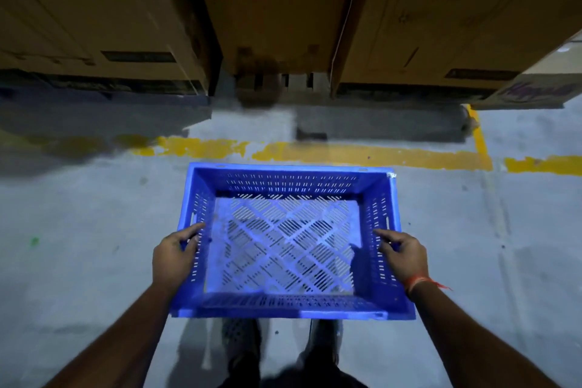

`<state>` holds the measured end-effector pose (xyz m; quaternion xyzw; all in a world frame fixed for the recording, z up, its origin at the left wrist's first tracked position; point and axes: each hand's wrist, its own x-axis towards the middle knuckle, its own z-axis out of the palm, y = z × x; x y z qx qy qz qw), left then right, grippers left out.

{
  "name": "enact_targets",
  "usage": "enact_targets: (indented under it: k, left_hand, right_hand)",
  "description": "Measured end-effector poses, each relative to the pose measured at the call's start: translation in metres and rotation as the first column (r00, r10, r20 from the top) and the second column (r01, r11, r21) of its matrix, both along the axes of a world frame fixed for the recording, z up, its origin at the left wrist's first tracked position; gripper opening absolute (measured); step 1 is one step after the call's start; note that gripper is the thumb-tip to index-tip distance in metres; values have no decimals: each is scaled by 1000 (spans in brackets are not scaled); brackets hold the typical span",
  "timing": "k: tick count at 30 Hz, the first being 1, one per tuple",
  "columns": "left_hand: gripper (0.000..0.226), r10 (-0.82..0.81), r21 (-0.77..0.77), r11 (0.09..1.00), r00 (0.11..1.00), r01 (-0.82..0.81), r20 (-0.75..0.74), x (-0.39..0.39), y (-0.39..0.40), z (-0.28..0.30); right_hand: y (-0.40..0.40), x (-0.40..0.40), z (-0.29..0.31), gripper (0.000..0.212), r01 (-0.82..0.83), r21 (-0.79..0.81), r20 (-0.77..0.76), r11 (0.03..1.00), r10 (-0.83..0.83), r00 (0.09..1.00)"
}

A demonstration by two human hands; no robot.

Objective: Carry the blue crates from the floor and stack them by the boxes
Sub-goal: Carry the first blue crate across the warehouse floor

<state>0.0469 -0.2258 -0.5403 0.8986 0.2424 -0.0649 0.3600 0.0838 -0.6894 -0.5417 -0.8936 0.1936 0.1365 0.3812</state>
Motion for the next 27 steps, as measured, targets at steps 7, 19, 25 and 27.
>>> enact_targets:
  k: [7,19,25,27]
  left_hand:
    - [30,-10,23,1000,1000,10,-28,42,17,-184]
    - [30,-51,15,998,992,53,-112,56,32,-355]
    - [45,-45,-22,999,980,42,-193,55,31,-356]
    - [63,-114,-8,993,965,115,-237,57,33,-343]
  right_hand:
    - [8,47,-184,41,-98,-76,-28,992,96,995]
    - [19,60,-353,34,-126,-106,-99,986,116,988]
    - [15,64,-356,32,-197,-78,-149,977,184,972]
    - [15,67,-343,34,-231,-72,-188,970,214,959]
